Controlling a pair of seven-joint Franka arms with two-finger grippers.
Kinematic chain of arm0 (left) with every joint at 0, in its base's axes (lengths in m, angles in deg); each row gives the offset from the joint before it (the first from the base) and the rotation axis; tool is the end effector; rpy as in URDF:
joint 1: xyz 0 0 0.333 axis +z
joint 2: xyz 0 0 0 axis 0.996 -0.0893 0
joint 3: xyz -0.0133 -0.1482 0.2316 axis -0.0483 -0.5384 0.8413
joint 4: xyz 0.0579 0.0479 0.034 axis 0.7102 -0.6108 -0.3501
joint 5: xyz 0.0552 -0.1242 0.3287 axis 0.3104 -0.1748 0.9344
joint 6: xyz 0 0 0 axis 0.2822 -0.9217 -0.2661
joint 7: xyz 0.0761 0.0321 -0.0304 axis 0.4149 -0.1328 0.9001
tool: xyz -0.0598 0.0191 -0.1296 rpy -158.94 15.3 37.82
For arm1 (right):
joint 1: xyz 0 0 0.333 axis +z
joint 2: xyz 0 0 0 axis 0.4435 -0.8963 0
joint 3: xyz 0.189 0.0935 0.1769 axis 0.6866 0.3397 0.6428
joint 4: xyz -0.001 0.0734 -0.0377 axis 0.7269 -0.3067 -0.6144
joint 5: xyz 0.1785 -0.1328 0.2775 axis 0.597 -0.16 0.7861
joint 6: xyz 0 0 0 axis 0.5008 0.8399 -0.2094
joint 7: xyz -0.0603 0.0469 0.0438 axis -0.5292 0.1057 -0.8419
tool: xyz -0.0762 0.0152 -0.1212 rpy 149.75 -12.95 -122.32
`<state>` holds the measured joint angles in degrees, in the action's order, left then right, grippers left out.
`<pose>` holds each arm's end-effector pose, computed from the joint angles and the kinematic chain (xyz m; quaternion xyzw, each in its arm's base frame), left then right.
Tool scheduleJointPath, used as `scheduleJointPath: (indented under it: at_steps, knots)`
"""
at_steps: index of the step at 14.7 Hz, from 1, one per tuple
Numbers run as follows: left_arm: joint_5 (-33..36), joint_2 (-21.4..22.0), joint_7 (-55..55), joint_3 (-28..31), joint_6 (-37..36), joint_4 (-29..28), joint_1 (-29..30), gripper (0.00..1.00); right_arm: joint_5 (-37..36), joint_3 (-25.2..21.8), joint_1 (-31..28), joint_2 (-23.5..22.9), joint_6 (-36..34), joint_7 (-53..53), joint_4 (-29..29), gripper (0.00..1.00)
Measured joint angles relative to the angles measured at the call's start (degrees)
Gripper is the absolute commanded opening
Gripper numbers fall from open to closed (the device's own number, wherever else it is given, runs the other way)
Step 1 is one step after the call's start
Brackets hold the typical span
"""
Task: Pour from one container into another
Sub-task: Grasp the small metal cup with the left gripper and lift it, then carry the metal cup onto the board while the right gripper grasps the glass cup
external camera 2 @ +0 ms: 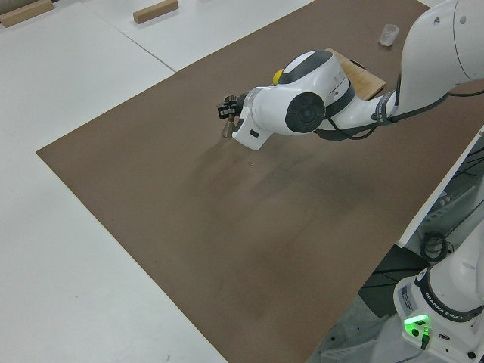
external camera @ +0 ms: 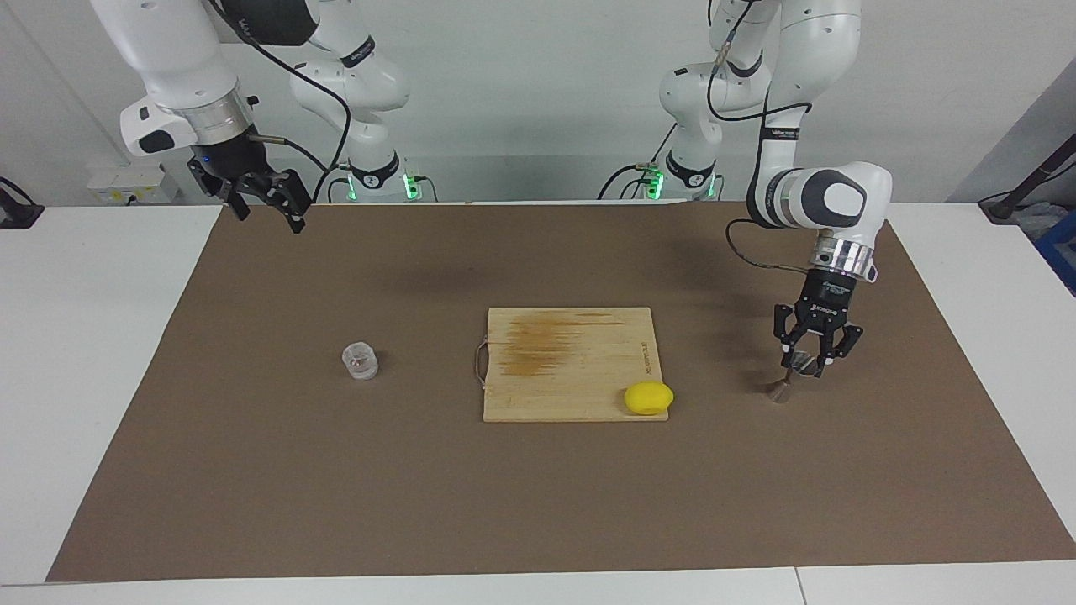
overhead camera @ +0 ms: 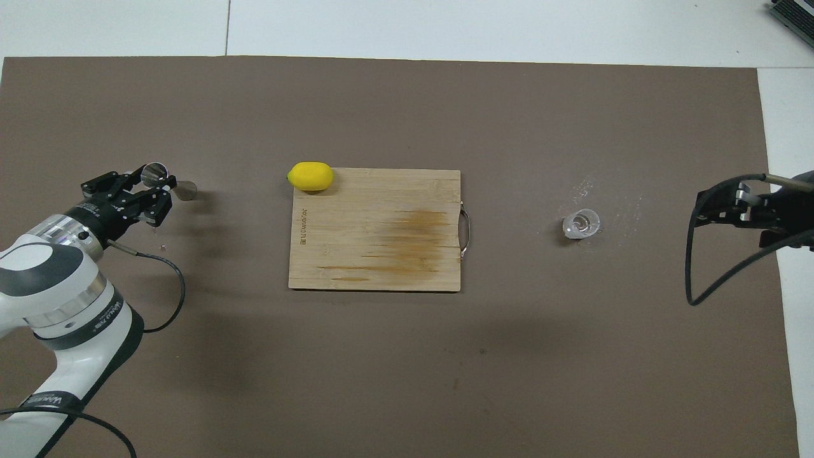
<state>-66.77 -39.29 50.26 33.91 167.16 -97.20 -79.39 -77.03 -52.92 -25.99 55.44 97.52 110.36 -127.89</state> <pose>0.5365 0.0252 0.2989 0.2011 0.8758 -0.1028 0.4265 0.4919 0.0050 0.5417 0.9827 -0.1849 -0.0011 0.0062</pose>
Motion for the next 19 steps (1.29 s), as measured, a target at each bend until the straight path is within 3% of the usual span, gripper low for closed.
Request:
scheduleJointPath:
  at_steps: [5, 10, 19]
  knots:
    - [6.4, 0.0, -1.0, -0.2, -0.9, 2.1, -2.4, 0.00, 1.8, -0.2, -0.9, -0.1, 0.4, 14.5, -0.2, 0.92]
    - [14.8, 0.0, -1.1, 0.2, -10.5, 4.1, -2.7, 0.00, 7.0, -0.4, -3.8, -2.1, 2.0, 27.9, -0.4, 0.92]
    - [23.8, 0.0, 4.3, 0.1, -31.6, 11.2, -2.8, 0.00, 20.1, -0.8, -10.7, -14.7, 7.7, 34.7, -1.2, 0.92]
